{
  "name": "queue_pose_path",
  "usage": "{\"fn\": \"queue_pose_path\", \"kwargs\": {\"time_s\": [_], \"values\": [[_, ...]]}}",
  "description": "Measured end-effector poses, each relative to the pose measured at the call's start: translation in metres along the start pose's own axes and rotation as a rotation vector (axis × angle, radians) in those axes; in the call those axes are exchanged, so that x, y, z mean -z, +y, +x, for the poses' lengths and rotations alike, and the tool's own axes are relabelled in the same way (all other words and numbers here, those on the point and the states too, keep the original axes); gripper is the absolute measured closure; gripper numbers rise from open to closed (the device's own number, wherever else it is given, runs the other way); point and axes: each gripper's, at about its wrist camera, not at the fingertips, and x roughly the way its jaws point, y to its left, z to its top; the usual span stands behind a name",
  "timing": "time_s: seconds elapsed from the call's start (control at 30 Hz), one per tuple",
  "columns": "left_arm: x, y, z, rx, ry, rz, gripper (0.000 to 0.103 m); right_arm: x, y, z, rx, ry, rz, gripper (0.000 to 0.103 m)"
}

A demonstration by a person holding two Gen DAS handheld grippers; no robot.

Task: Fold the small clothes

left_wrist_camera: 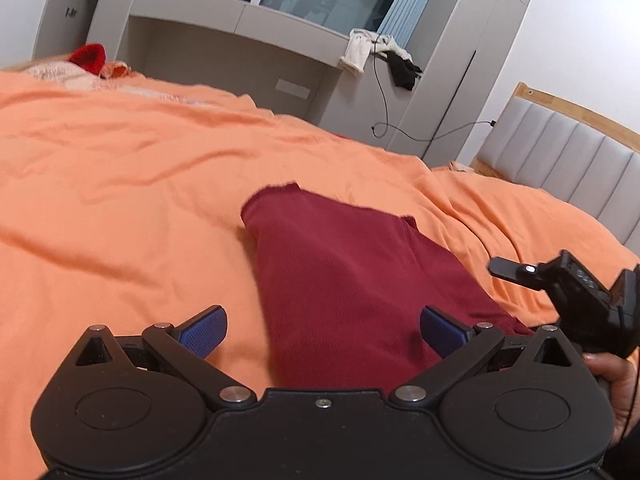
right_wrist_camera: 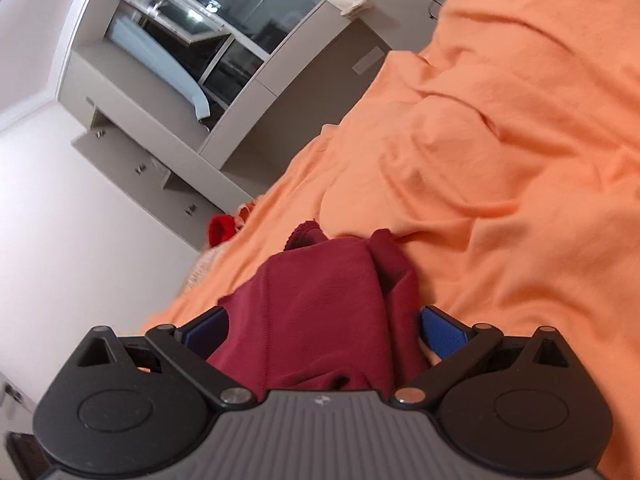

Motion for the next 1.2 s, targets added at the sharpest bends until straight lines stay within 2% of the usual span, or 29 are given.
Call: {"fn": "queue_pose_path", "kwargs": {"time_s": [0.07, 0.17, 0.3, 0.5, 1.2], "values": [[-0.001, 0.003, 0.004, -0.025, 0.005, -0.009, 0.000, 0.001, -0.004, 0.004, 0.017, 0.015, 0.012, 0.000], [0.003, 0.012, 0.016, -0.089, 0.066, -0.042, 0.000, 0.004, -0.003, 0.011, 0.057, 0.041, -0.019, 0.000], [0.007, 0.015, 0.017, -0.077, 0.057, -0.045, 0.000, 0.009, 0.005, 0.017, 0.100, 0.053, -0.087, 0.000], [0.010, 0.016, 0.017, -0.080, 0.044, -0.035, 0.000, 0.012, -0.005, 0.009, 0.053, 0.026, -0.033, 0.001], [0.010, 0.010, 0.019, -0.108, 0.056, -0.011, 0.000, 0.018, 0.000, 0.012, 0.090, 0.026, -0.072, 0.001]]}}
